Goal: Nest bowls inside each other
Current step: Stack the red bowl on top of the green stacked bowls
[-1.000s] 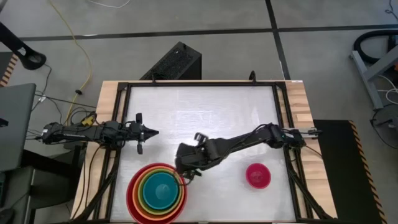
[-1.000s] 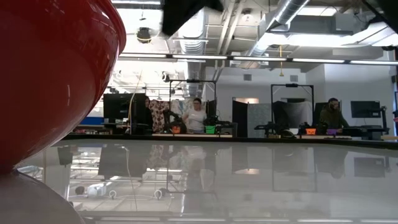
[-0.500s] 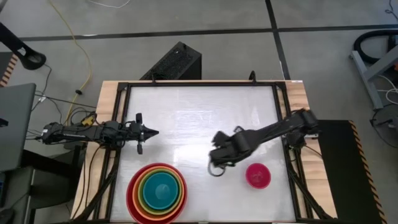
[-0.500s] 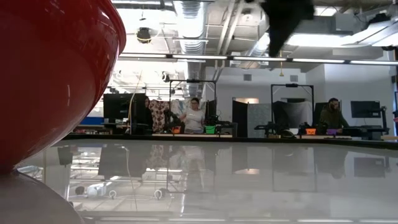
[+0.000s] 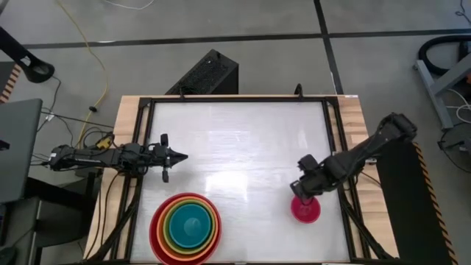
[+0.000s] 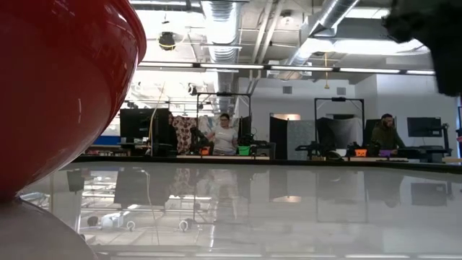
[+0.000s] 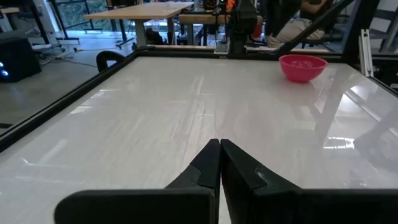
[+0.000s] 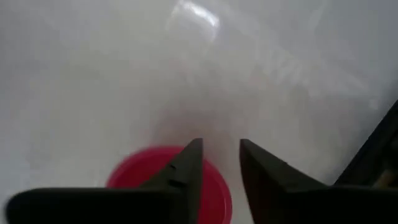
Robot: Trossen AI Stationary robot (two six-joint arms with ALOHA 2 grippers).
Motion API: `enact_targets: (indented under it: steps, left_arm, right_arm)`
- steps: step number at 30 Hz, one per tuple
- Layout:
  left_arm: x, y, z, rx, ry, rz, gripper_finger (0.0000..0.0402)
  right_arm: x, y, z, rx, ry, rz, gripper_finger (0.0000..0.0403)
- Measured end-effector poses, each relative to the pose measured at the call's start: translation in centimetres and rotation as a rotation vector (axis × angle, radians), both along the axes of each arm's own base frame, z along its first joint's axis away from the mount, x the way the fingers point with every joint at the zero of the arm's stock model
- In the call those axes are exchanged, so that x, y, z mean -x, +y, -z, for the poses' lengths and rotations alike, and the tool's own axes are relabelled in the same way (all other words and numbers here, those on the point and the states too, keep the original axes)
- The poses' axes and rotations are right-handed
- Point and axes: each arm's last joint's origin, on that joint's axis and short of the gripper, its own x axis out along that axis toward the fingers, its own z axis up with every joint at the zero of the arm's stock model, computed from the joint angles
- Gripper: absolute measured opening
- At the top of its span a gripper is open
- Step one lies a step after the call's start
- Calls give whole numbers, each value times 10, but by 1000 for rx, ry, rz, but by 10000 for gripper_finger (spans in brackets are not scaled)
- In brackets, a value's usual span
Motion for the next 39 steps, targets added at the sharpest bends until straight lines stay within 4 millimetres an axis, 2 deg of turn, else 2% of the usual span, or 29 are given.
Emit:
enact_targets:
  steps: [7, 11, 17, 21, 26, 30, 33, 35, 39]
  left_arm:
    - [0, 0, 0, 0, 0, 0, 0]
    - [0, 0, 0, 0, 0, 0, 0]
    - [0, 0, 0, 0, 0, 0, 0]
    - [0, 0, 0, 0, 0, 0, 0]
    - [0, 0, 0, 0, 0, 0, 0]
    - [0, 0, 0, 0, 0, 0, 0]
    - [0, 0, 0, 0, 0, 0, 0]
    - [0, 0, 0, 0, 0, 0, 0]
    - [0, 0, 0, 0, 0, 0, 0]
  right_arm:
    - [8, 13, 24, -82, 111, 1, 237]
    - [10, 19, 34, -130, 121, -28, 277]
    - [16, 25, 46, -153, 123, -43, 290]
    - [25, 25, 63, -163, 164, -28, 291]
    - [21, 29, 80, -235, 71, -57, 290]
    - [24, 27, 90, -222, 84, -57, 279]
    - [22, 28, 93, -215, 88, -87, 250]
    - [20, 29, 95, -212, 87, -109, 215]
    - [17, 29, 97, -208, 90, -130, 106]
